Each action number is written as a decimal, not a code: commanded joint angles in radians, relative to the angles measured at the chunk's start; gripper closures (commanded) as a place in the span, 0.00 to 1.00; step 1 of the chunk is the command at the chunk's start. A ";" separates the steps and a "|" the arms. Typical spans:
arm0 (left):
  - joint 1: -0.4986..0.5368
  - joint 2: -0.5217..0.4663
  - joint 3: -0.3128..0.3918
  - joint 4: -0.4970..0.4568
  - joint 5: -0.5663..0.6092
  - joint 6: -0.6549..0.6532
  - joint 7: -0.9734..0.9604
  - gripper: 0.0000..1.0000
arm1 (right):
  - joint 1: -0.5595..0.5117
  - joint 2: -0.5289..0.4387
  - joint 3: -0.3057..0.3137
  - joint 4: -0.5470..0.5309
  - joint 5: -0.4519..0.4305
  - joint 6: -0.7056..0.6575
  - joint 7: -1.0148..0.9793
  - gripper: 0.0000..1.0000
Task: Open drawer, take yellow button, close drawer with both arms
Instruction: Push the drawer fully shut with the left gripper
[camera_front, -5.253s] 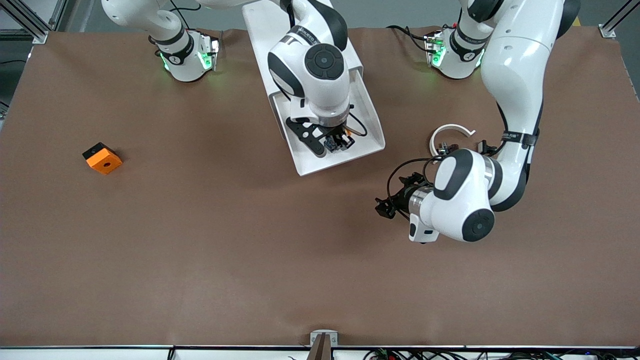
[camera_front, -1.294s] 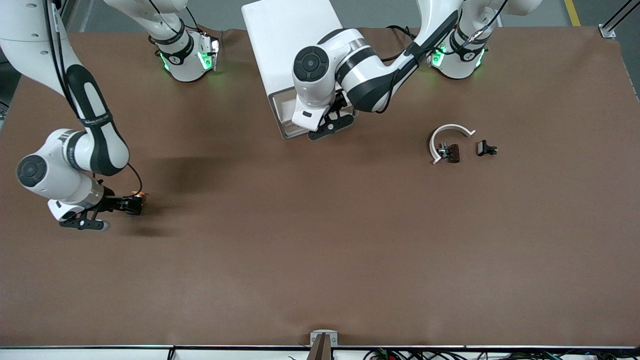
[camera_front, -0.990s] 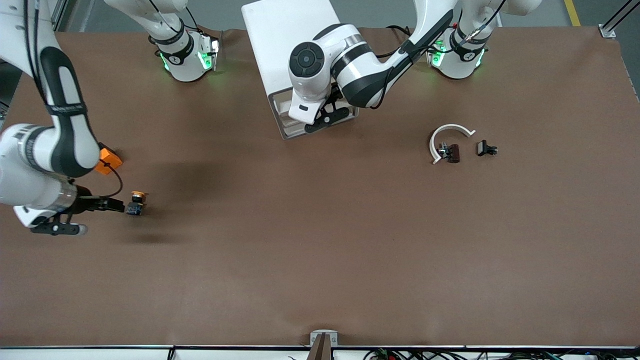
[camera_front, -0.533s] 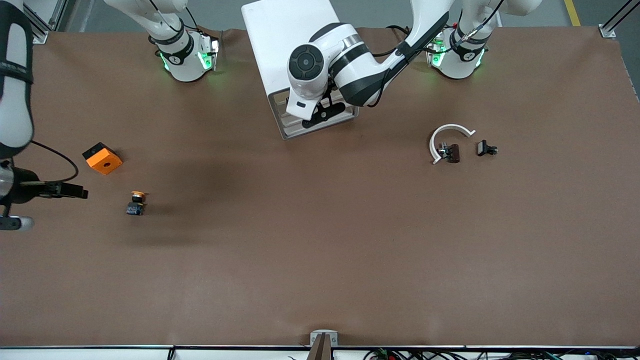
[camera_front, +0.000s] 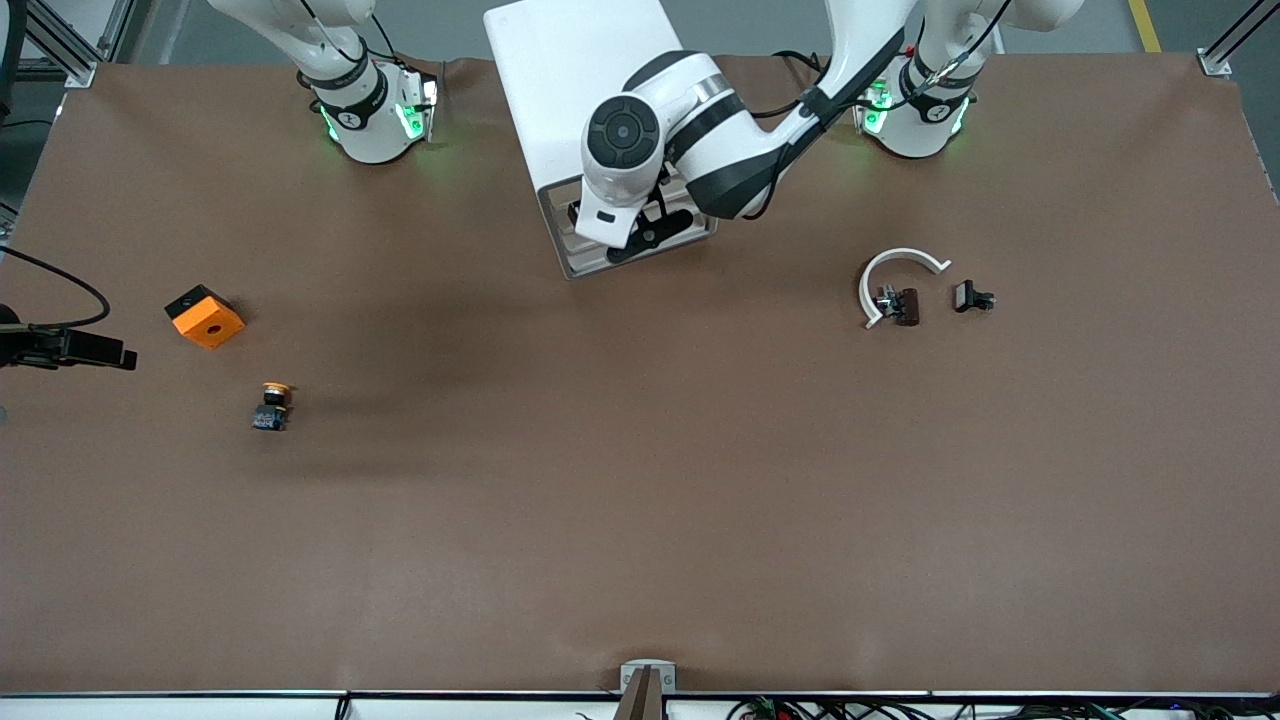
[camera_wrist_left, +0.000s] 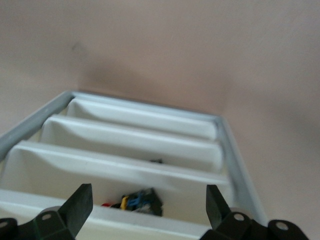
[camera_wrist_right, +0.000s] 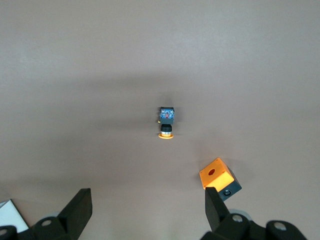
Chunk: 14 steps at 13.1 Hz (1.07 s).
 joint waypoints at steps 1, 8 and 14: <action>0.018 0.010 0.080 0.088 0.074 -0.023 0.009 0.00 | 0.010 -0.024 0.011 0.023 -0.006 -0.011 -0.012 0.00; 0.242 -0.114 0.097 0.099 0.142 -0.165 0.356 0.00 | 0.013 -0.050 0.014 0.132 0.015 -0.060 -0.013 0.00; 0.432 -0.255 0.103 0.093 0.136 -0.314 0.731 0.00 | 0.014 -0.255 0.009 -0.051 0.032 -0.086 -0.008 0.00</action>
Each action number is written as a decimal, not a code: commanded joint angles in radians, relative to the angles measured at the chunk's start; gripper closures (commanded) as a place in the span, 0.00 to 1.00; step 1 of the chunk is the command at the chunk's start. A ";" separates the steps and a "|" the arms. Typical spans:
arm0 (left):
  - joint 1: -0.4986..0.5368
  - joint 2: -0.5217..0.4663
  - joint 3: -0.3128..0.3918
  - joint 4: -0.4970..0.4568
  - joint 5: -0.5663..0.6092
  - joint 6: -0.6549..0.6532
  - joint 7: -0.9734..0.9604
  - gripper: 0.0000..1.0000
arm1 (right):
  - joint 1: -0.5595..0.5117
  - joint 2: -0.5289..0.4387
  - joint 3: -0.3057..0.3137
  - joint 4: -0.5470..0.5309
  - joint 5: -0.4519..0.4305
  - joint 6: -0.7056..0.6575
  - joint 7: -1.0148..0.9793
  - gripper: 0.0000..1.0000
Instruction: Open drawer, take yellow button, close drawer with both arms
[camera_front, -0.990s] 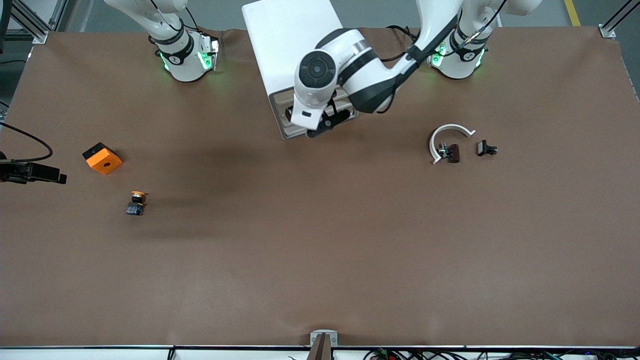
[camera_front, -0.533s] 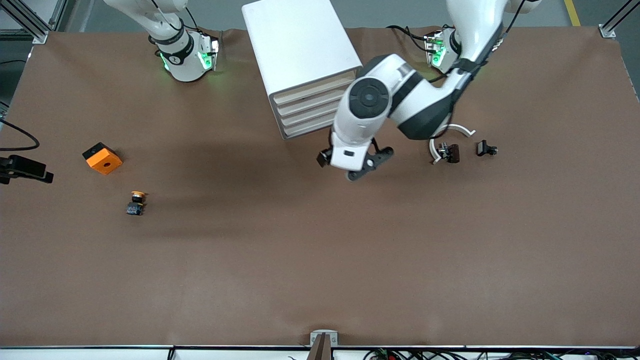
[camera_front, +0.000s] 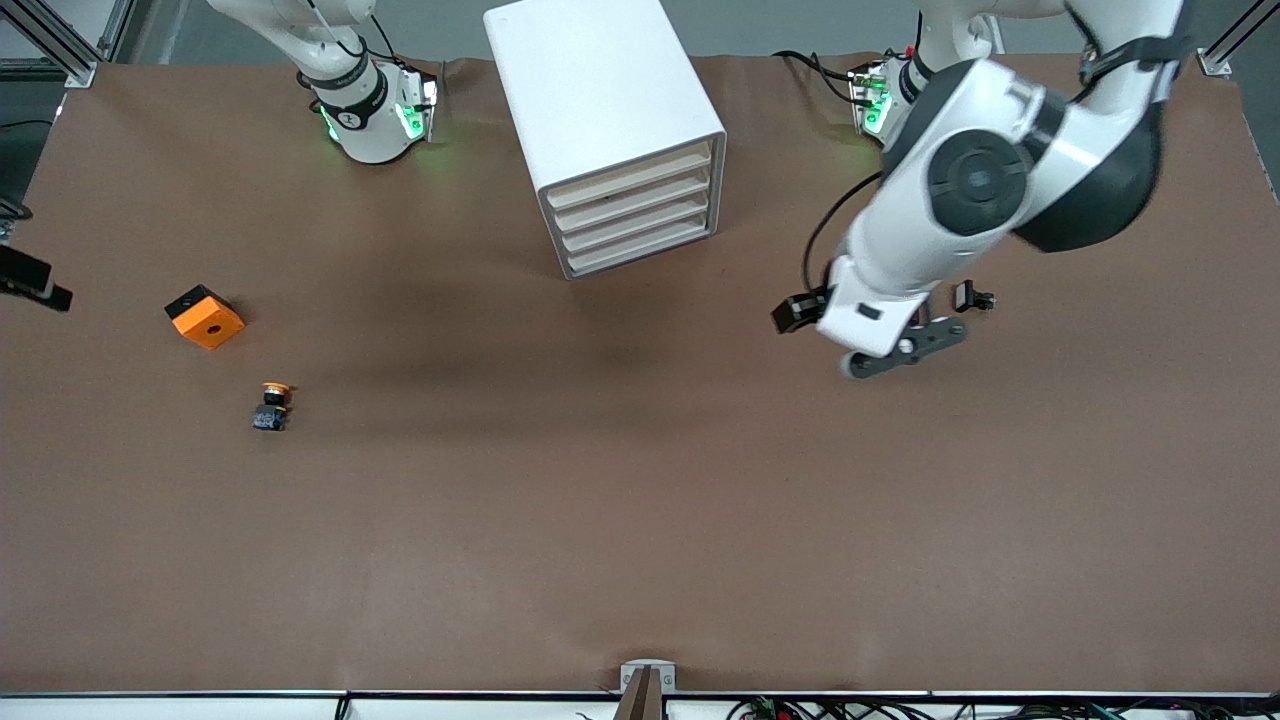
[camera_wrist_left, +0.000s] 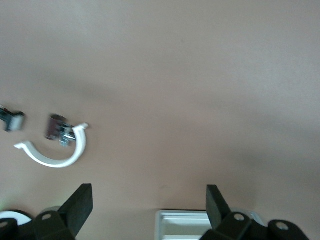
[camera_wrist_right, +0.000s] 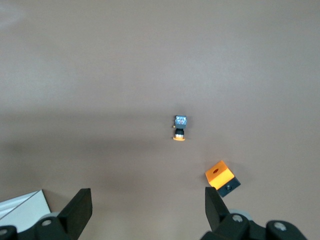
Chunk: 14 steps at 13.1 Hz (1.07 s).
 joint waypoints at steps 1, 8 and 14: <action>0.039 -0.084 0.054 -0.023 0.001 -0.066 0.189 0.00 | 0.001 -0.131 -0.001 -0.167 -0.022 0.023 -0.006 0.00; 0.019 -0.317 0.363 -0.180 -0.036 -0.152 0.685 0.00 | 0.038 -0.228 0.002 -0.289 -0.034 0.058 0.055 0.00; 0.060 -0.454 0.434 -0.389 -0.035 -0.025 0.807 0.00 | 0.031 -0.223 -0.005 -0.270 -0.074 0.064 0.058 0.00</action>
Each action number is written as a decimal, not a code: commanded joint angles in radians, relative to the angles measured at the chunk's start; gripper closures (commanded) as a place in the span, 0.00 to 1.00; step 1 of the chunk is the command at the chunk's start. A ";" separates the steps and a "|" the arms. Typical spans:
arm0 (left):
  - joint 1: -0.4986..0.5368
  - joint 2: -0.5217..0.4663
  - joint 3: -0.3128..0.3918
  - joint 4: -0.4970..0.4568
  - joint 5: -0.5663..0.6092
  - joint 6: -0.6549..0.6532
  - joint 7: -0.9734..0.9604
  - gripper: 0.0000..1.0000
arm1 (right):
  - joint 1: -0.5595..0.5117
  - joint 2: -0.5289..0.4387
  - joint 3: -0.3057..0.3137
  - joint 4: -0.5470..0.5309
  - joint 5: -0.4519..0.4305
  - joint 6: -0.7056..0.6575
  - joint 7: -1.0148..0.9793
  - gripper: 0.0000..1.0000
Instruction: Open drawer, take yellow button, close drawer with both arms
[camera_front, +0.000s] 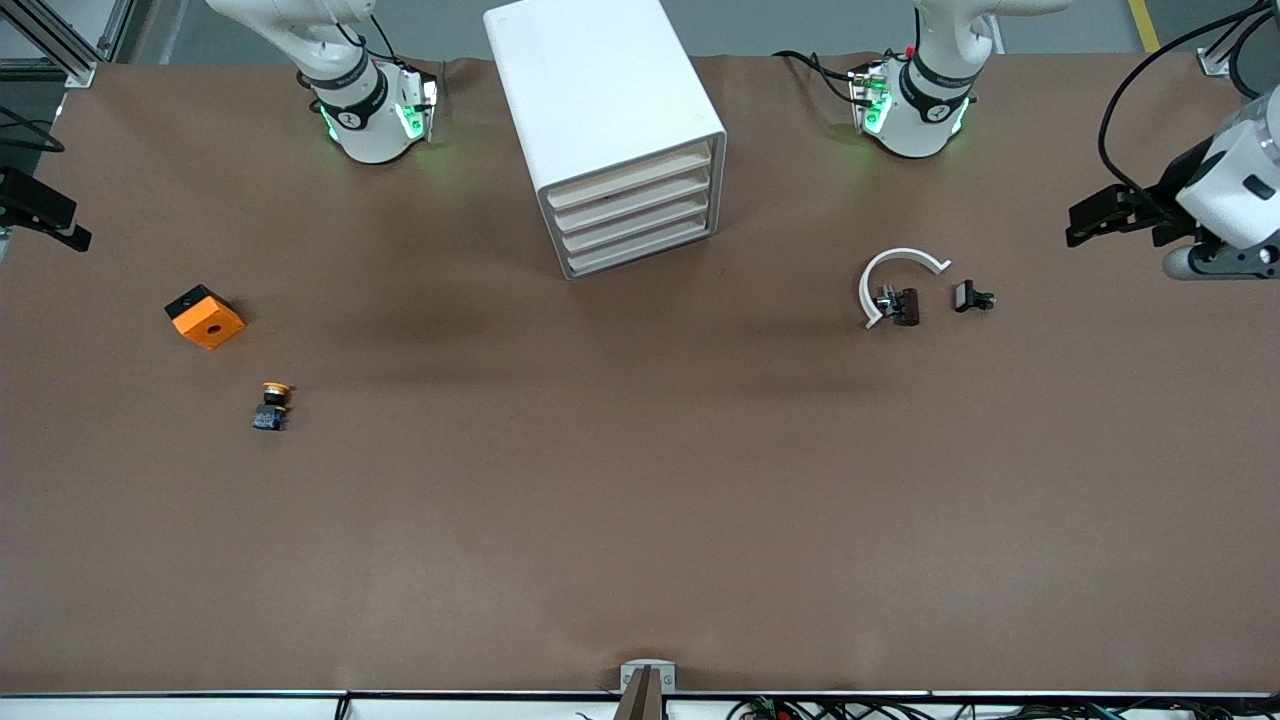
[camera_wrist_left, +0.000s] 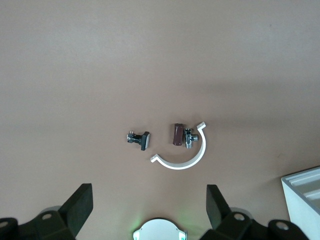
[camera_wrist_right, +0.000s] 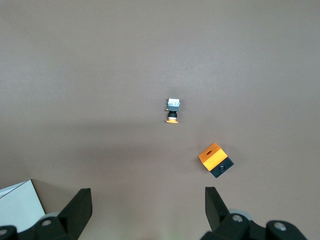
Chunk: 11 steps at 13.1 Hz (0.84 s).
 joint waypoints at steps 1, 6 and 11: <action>0.016 -0.089 -0.012 -0.138 -0.015 0.103 0.010 0.00 | -0.002 -0.029 -0.009 -0.019 -0.005 -0.009 0.024 0.00; 0.043 -0.066 -0.067 -0.056 -0.001 0.129 -0.002 0.00 | 0.023 -0.045 -0.026 -0.028 0.033 -0.008 0.181 0.00; 0.043 -0.063 -0.069 -0.036 -0.010 0.120 -0.007 0.00 | 0.027 -0.103 -0.027 -0.109 0.032 0.038 0.163 0.00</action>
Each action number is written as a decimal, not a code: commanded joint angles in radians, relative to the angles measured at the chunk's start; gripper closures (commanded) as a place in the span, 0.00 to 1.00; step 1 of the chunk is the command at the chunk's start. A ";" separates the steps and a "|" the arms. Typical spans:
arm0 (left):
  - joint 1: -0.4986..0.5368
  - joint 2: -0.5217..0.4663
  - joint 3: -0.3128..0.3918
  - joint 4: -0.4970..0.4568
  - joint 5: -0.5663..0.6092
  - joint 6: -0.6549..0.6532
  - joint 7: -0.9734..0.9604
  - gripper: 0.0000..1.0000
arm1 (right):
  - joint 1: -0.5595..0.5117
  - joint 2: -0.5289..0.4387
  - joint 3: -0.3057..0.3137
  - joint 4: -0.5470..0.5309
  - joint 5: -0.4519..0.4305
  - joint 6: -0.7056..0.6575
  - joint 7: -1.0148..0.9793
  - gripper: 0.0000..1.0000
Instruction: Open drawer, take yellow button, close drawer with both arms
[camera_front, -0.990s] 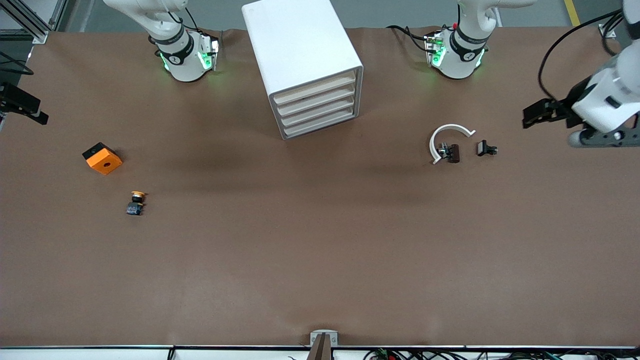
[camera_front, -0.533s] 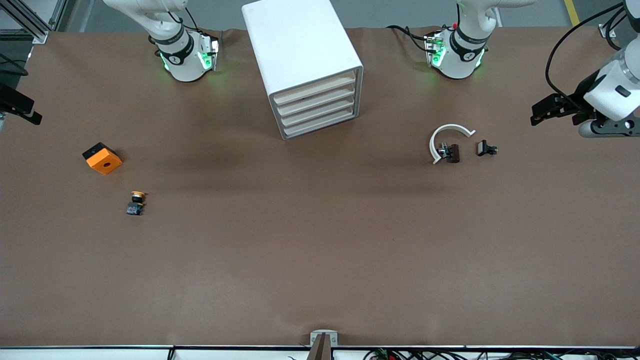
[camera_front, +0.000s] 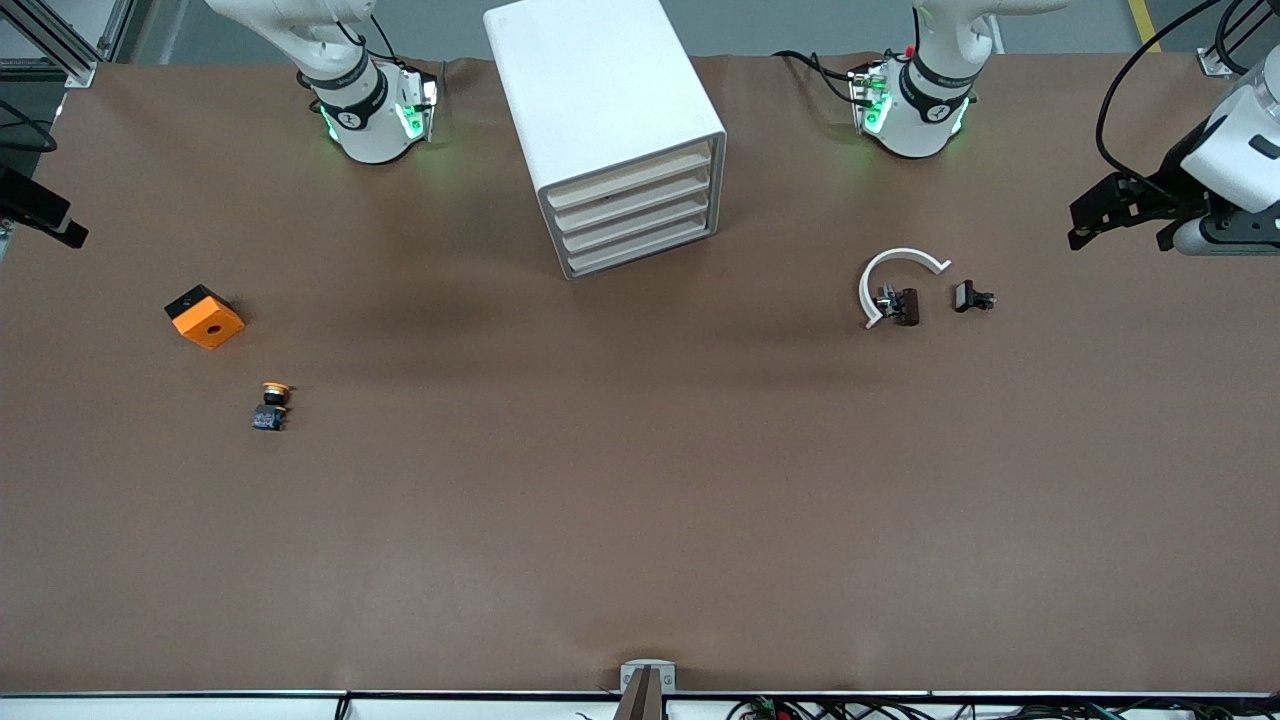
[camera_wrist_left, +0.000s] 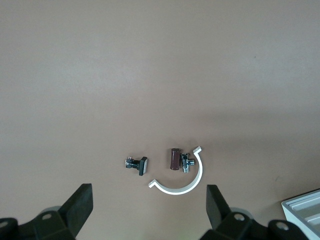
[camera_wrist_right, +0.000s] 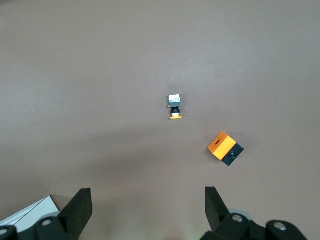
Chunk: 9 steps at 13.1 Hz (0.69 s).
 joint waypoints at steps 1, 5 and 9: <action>0.016 0.004 -0.017 0.015 -0.010 -0.004 -0.003 0.00 | 0.019 -0.077 -0.014 -0.096 0.012 0.048 -0.021 0.00; 0.015 0.010 -0.018 0.015 -0.010 -0.004 -0.003 0.00 | 0.027 -0.086 -0.032 -0.107 0.012 0.048 -0.036 0.00; 0.013 0.029 -0.018 0.051 -0.012 -0.008 -0.003 0.00 | 0.047 -0.086 -0.060 -0.109 0.012 0.045 -0.036 0.00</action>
